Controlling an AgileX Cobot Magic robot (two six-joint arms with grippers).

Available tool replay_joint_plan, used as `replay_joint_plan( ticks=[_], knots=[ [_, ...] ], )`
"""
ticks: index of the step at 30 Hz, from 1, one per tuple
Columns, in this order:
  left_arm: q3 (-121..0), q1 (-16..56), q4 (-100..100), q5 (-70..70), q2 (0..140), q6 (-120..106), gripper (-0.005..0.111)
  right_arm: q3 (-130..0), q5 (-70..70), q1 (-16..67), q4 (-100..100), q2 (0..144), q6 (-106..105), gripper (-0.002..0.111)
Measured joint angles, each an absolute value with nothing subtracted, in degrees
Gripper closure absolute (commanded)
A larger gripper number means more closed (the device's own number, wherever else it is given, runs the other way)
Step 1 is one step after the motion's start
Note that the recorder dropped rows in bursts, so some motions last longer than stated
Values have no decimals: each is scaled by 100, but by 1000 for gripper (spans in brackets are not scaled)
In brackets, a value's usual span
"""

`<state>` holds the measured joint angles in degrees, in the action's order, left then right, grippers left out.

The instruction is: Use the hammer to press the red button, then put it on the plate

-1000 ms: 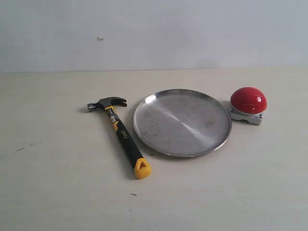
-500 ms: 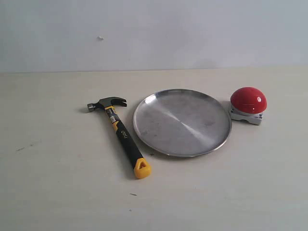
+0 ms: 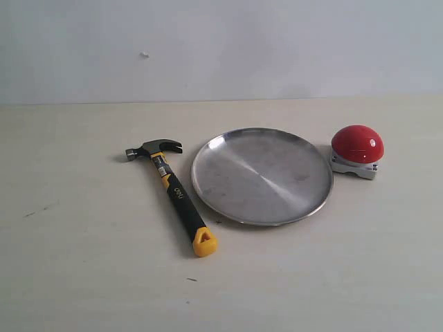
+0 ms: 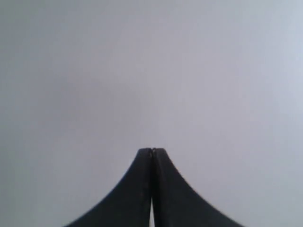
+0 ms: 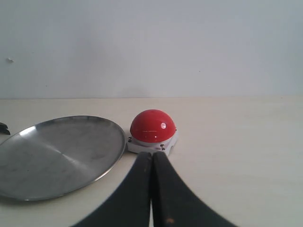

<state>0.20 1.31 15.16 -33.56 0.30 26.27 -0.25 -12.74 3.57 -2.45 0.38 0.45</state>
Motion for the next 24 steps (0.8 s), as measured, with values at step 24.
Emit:
replay_joint_plan(
  ticks=[24],
  knots=[
    [-2678, 131, 4129, -5429, 3734, 7487, 107, -25, -1274, 357, -245, 38, 45, 108]
  ],
)
